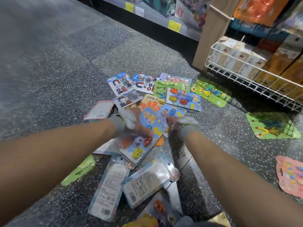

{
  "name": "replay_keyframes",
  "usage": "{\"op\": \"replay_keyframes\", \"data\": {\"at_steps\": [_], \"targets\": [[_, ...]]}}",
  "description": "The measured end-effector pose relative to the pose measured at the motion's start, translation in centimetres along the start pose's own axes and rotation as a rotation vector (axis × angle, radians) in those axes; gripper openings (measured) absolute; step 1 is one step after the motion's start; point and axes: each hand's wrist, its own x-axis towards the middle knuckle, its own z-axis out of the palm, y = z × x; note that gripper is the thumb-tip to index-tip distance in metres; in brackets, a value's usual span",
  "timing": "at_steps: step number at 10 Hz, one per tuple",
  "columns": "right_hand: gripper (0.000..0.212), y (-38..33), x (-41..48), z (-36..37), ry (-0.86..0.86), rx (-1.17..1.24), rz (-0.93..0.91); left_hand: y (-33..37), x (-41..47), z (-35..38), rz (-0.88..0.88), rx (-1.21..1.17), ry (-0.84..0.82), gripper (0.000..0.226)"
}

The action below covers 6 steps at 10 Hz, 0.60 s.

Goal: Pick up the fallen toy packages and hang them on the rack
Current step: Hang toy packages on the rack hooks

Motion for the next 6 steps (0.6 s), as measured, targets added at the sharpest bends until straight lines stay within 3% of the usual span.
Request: {"op": "replay_keyframes", "data": {"at_steps": [1, 2, 4, 5, 6], "targets": [[0.052, -0.3, 0.6, 0.6, 0.011, -0.002, -0.032, -1.1, -1.5, -1.5, 0.021, -0.039, -0.021, 0.071], [0.059, 0.2, 0.9, 0.9, 0.049, 0.031, -0.045, -2.6, -1.5, -1.5, 0.041, -0.145, 0.023, 0.071], [0.065, -0.3, -0.7, 1.2, -0.004, 0.241, 0.007, -3.6, -1.2, -1.7, -0.039, -0.025, 0.025, 0.095], [0.058, 0.1, -1.3, 1.7, -0.054, 0.273, 0.018, -3.5, -0.9, -2.4, -0.087, -0.085, 0.038, 0.073], [0.04, 2.2, -3.4, 1.3, -0.069, 0.254, 0.05, -2.4, -0.8, -2.1, -0.104, -0.294, 0.052, 0.067]]}}
